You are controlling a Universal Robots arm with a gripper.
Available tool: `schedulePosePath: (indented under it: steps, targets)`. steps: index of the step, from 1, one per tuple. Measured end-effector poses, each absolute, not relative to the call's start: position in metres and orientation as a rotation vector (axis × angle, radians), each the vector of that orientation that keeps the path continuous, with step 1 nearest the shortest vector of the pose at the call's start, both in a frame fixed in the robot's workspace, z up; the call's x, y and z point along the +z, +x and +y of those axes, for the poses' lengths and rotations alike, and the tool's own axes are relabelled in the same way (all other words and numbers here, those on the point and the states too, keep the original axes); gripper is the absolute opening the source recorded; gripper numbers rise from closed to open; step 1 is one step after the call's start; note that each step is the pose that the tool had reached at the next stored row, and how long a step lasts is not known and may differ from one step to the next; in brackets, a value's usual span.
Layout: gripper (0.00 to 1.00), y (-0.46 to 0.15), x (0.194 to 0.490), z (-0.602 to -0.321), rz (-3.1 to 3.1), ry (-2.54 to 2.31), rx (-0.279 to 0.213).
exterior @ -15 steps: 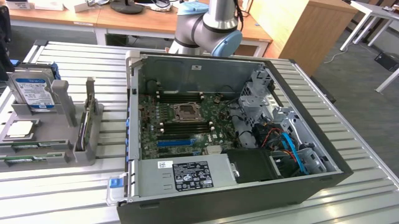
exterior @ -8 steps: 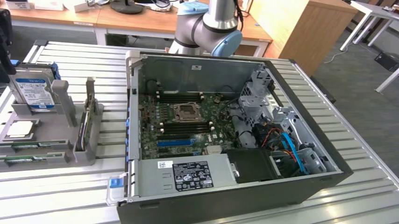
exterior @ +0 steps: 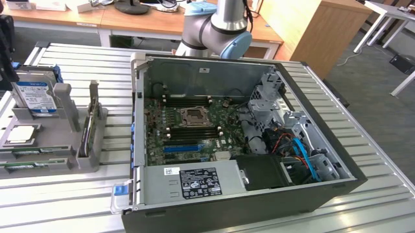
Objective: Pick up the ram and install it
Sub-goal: 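Pick up the ram and move it above insertion slot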
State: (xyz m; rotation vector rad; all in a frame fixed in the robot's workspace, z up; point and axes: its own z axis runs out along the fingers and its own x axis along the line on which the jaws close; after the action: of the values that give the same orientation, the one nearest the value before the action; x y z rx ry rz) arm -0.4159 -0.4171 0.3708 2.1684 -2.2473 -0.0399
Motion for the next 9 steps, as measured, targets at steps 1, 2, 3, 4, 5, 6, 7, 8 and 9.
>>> schedulePosePath:
  steps: [1,2,3,4,5,6,7,8,9]
  targets:
    - [0.30,-0.4159,0.3697,-0.4171,-2.247,2.168,-0.040]
    - [0.30,-0.4159,0.3688,-0.4171,-2.247,2.168,-0.040]
    - [0.30,-0.4159,0.3679,-0.4171,-2.247,2.168,-0.040]
    - [0.30,-0.4159,0.3670,-0.4171,-2.247,2.168,-0.040]
    - [0.30,-0.4159,0.3661,-0.4171,-2.247,2.168,-0.040]
    - [0.30,-0.4159,0.3653,-0.4171,-2.247,2.168,-0.040]
    - [0.30,-0.4159,0.3645,-0.4171,-2.247,2.168,-0.040]
    - [0.30,-0.4159,0.3636,-0.4171,-2.247,2.168,-0.040]
    - [0.30,-0.4159,0.3627,-0.4171,-2.247,2.168,-0.040]
